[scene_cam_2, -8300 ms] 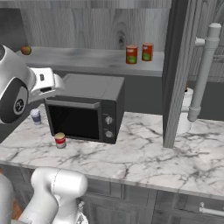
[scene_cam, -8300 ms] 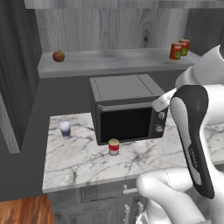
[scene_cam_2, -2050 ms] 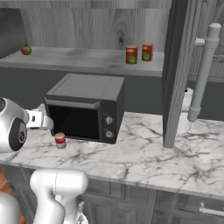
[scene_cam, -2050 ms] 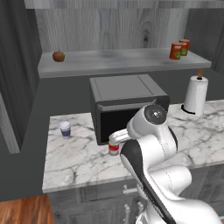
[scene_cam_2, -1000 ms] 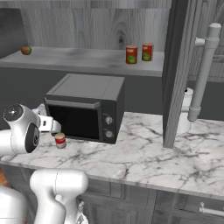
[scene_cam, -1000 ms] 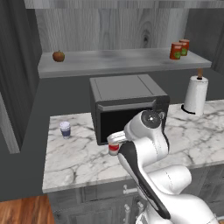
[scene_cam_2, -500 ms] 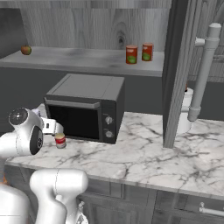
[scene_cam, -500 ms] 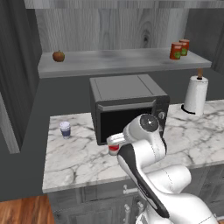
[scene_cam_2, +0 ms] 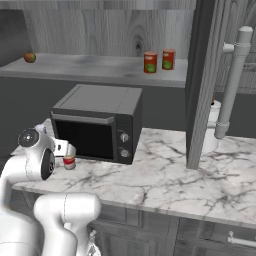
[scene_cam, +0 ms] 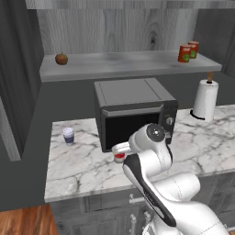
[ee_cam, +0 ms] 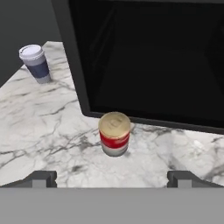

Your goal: Pick the cans from the counter and place them in their designated side in the cabinet.

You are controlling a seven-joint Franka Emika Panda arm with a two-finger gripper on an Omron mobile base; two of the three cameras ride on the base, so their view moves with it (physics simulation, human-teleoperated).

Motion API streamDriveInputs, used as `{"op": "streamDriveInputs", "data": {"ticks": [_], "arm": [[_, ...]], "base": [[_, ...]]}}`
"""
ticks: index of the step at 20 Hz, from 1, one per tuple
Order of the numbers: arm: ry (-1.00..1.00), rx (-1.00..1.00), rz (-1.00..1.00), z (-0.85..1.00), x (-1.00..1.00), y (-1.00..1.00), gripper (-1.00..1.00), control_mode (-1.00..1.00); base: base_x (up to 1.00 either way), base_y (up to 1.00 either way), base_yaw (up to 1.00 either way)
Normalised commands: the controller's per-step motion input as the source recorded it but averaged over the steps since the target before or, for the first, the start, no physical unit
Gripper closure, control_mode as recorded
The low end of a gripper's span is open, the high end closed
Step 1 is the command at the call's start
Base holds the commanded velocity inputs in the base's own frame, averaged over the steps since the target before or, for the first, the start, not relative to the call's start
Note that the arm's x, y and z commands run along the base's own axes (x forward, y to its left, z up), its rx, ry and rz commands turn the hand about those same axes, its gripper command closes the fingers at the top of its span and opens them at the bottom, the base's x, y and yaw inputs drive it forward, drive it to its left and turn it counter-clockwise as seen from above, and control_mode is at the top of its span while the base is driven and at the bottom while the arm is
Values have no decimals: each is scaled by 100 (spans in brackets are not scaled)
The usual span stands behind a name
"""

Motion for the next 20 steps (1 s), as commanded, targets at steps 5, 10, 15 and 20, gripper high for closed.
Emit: {"op": "streamDriveInputs", "data": {"ticks": [5, 10, 15, 20], "arm": [[0, 0, 0, -20, 17, 0, -100, -100], [0, 0, 0, -17, 19, 0, -100, -100], [0, 1, 0, -17, 11, -7, -100, -100], [0, 1, 0, -22, 11, -4, -100, -100]], "base": [[0, 0, 0], [0, 0, 0], [0, 0, 0], [0, 0, 0]]}}
